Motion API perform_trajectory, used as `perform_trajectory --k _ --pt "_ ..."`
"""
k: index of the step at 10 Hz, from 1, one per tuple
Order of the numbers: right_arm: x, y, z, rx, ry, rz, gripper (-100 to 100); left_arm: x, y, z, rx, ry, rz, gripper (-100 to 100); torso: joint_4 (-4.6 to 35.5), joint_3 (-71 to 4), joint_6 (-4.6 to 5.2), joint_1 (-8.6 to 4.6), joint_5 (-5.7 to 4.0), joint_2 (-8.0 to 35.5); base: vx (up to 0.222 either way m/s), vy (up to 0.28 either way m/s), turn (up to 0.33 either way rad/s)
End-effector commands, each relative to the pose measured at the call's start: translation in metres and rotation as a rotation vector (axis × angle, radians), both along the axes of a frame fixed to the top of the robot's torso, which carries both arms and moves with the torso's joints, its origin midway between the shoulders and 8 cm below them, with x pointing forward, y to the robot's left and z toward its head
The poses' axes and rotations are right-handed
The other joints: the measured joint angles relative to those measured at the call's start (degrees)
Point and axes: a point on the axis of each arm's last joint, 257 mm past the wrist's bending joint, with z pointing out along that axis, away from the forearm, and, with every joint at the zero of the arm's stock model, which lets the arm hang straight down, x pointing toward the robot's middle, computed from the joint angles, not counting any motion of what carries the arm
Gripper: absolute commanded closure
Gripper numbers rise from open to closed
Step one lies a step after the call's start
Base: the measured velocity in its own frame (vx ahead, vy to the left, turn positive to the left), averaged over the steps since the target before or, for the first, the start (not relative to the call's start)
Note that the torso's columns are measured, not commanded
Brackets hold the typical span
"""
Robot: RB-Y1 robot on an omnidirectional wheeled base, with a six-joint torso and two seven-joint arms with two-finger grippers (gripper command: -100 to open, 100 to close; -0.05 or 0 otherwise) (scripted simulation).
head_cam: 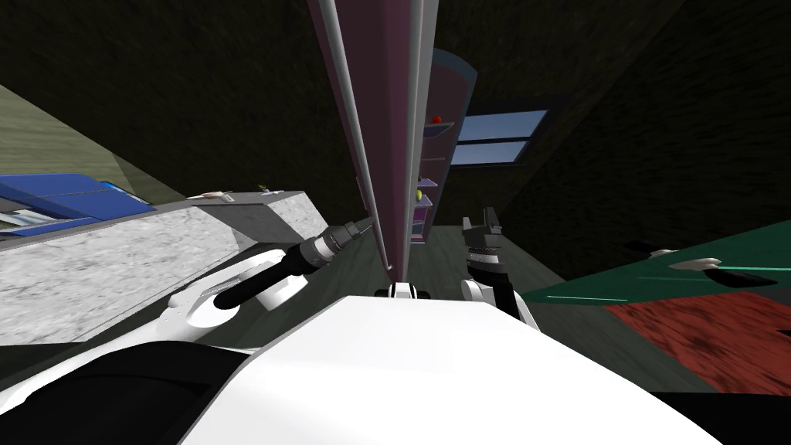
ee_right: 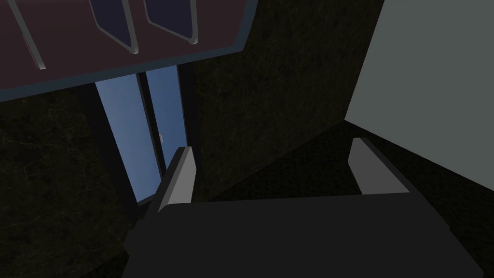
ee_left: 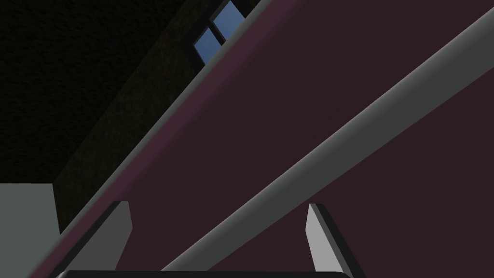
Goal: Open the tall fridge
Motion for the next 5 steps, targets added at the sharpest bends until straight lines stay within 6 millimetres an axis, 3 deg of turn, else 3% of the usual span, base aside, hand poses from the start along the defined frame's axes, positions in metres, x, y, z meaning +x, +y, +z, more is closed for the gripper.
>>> perform_trajectory --k 1,5 --pt "0.0000 0.0000 0.0000 0.000 0.000 0.000 0 -0.0001 -0.0002 0.0006 -0.001 0.001 -0.001 0 -0.02 -0.02 0.03 0.00 0.01 -0.04 0.000 0.000 0.000" --pt "0.0000 0.0000 0.0000 0.000 0.000 0.000 0 -0.0001 -0.0002 0.0005 -0.001 0.001 -0.001 0 -0.03 -0.06 0.01 -0.03 -0.01 -0.08 0.000 0.000 0.000"
